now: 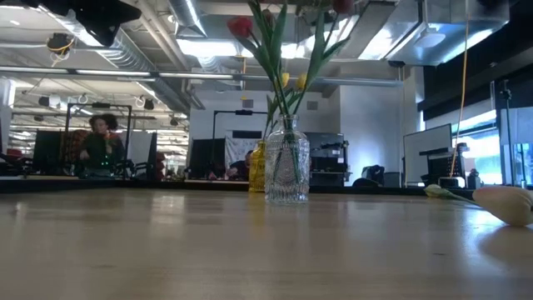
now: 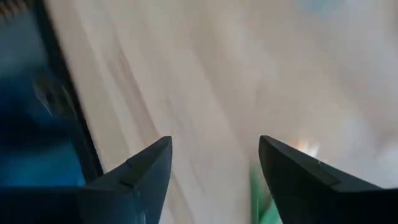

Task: Sort flowers into vase by color
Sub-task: Put the bottom white tulip into the yellow vase

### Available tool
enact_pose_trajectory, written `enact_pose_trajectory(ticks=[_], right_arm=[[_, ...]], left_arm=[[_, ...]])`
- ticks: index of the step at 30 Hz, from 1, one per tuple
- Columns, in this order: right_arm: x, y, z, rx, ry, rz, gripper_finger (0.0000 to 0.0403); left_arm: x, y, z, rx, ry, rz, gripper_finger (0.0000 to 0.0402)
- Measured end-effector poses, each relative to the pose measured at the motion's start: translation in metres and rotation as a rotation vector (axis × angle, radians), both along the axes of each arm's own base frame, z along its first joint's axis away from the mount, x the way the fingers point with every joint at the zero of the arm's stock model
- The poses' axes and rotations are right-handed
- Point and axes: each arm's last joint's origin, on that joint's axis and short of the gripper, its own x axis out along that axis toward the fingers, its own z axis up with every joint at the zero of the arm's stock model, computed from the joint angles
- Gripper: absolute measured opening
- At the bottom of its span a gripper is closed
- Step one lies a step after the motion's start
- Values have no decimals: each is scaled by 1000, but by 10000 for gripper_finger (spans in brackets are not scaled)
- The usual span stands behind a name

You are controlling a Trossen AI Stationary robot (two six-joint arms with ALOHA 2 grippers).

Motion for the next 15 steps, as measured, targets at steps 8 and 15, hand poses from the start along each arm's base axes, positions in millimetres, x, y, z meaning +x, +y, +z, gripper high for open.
enact_pose_trajectory(ticks=[8, 15], right_arm=[[-7, -1, -101, 82, 310, -162, 211], [-12, -8, -125, 55, 399, -199, 175]], left_arm=[[0, 0, 0, -12, 5, 2, 180], [0, 0, -1, -16, 12, 4, 180]])
